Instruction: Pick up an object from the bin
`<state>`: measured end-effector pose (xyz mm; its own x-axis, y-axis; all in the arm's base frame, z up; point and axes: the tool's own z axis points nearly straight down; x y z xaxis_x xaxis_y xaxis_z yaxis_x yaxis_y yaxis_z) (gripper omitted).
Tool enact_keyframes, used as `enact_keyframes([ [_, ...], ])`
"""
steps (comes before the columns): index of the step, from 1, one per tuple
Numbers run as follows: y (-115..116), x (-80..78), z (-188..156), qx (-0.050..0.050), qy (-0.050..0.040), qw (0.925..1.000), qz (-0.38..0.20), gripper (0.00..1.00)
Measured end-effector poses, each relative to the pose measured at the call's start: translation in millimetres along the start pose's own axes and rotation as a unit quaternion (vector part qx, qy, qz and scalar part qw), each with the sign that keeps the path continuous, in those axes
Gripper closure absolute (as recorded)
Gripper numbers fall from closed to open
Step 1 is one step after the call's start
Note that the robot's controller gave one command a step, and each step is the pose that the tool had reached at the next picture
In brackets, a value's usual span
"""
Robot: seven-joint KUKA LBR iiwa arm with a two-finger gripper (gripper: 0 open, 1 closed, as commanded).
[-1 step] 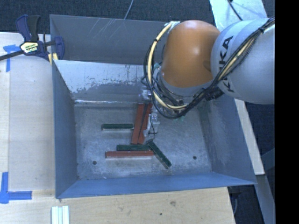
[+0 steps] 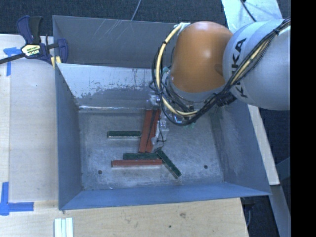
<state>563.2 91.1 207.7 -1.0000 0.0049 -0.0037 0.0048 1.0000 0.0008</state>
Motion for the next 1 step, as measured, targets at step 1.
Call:
enact_keyframes([
  [1,-24.8,-3.6,45.7,0.000,-0.0033,0.9977,-0.067,0.00],
])
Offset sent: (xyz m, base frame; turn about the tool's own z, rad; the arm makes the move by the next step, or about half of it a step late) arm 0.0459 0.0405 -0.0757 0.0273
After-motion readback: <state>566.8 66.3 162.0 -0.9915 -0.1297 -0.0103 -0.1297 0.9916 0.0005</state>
